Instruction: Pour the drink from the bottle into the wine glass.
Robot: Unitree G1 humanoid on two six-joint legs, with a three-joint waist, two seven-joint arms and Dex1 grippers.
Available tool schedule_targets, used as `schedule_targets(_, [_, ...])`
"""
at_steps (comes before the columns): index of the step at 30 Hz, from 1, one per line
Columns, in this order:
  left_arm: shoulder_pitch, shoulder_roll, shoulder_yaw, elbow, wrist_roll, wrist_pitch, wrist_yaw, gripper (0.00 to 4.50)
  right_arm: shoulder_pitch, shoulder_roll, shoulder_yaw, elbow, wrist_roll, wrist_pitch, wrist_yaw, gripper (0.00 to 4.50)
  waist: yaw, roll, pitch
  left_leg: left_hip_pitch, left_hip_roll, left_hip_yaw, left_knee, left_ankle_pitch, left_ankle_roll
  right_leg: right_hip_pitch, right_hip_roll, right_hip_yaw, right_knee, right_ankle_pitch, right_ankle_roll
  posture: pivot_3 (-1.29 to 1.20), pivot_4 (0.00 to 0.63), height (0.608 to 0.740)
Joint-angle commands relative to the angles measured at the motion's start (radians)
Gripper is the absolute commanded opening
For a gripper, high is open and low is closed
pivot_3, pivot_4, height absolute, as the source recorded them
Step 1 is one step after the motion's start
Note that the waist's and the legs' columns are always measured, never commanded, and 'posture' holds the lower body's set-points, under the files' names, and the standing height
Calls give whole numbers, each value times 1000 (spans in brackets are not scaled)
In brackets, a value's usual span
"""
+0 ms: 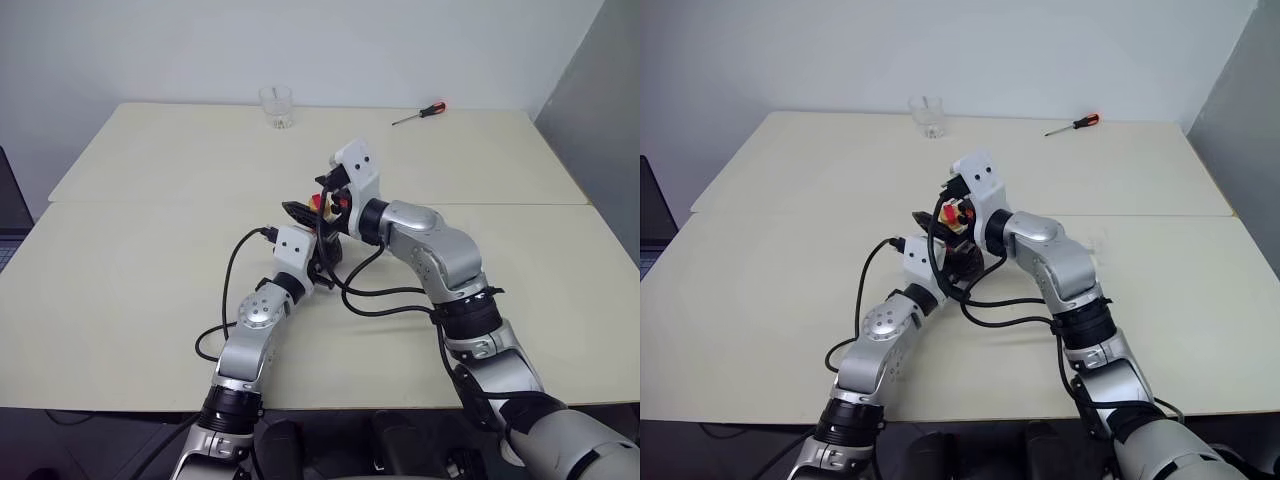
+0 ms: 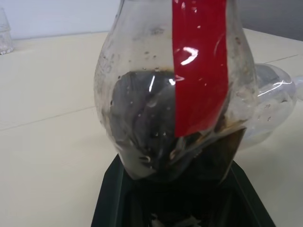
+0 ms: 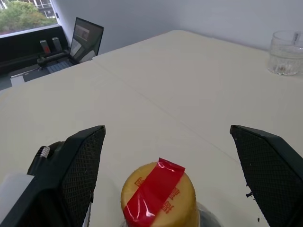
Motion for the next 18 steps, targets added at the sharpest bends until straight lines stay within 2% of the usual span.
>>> schedule_targets(1, [-29,-9,2,-49,-4,-18,4,819,-36,7,-16,1,-15,-34,-20,4500,0,0,0,0,0,0,0,0,0,0,0,0,0,0,0,0,150,740])
schedule_targets(12, [-26,-8,3,-50,-3,-24,2,818,-32,-47,-41,51,-32,-66,-10,4500,-1,0,0,0,0,0,0,0,0,0,0,0,0,0,0,0,150,740])
schedule_targets(18, [-23,-6,0,-49,-2,-29,2,791,-8,-86,-56,-6,-12,-43,14,4500,-2,0,0,0,0,0,0,0,0,0,0,0,0,0,0,0,150,740])
